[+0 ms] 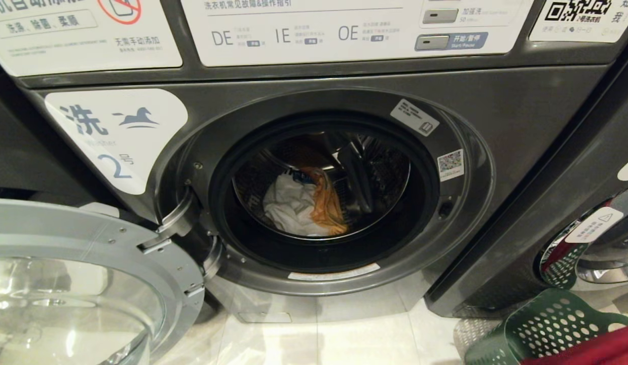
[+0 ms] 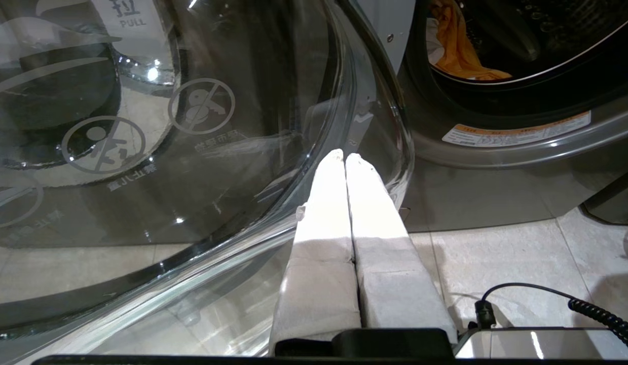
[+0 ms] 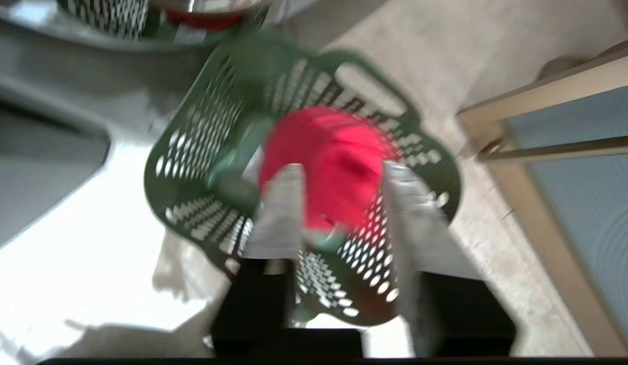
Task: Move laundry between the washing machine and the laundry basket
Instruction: Pick a cloth and place it into the basket
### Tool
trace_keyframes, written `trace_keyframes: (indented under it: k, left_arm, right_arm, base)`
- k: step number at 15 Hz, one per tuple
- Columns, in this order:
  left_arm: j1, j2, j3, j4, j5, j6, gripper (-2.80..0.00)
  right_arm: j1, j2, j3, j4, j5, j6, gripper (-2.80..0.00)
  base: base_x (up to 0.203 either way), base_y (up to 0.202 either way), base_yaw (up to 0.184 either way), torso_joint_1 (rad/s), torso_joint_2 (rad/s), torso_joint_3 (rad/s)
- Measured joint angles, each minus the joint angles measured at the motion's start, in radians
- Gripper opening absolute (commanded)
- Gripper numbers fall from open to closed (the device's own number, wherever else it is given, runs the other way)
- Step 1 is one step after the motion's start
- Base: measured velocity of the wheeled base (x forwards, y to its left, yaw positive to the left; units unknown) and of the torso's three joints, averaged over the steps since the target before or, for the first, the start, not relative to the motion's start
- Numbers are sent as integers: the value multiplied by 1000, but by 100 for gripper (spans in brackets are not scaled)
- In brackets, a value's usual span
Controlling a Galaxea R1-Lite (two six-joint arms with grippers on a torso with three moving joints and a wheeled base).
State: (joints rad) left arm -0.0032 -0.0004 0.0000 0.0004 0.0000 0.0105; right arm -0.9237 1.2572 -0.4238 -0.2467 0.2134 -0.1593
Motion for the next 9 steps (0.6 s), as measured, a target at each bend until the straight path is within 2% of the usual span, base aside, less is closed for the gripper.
trace_keyframes:
  k: [3, 5, 7, 9]
  left_arm:
    - [0, 0, 0, 0, 0, 0, -280]
    - [0, 0, 0, 0, 0, 0, -280]
    - [0, 0, 0, 0, 0, 0, -280]
    - [0, 0, 0, 0, 0, 0, -280]
  right_arm:
    - [19, 75, -16, -30, -5, -3, 0]
    - [23, 86, -29, -107, 30, -15, 0]
    - [49, 58, -34, -152, 171, -74, 0]
    - [161, 4, -13, -153, 290, -134, 0]
  base:
    - [0, 0, 0, 0, 0, 0]
    - [0, 0, 0, 0, 0, 0]
    - [0, 0, 0, 0, 0, 0]
    - [0, 0, 0, 0, 0, 0]
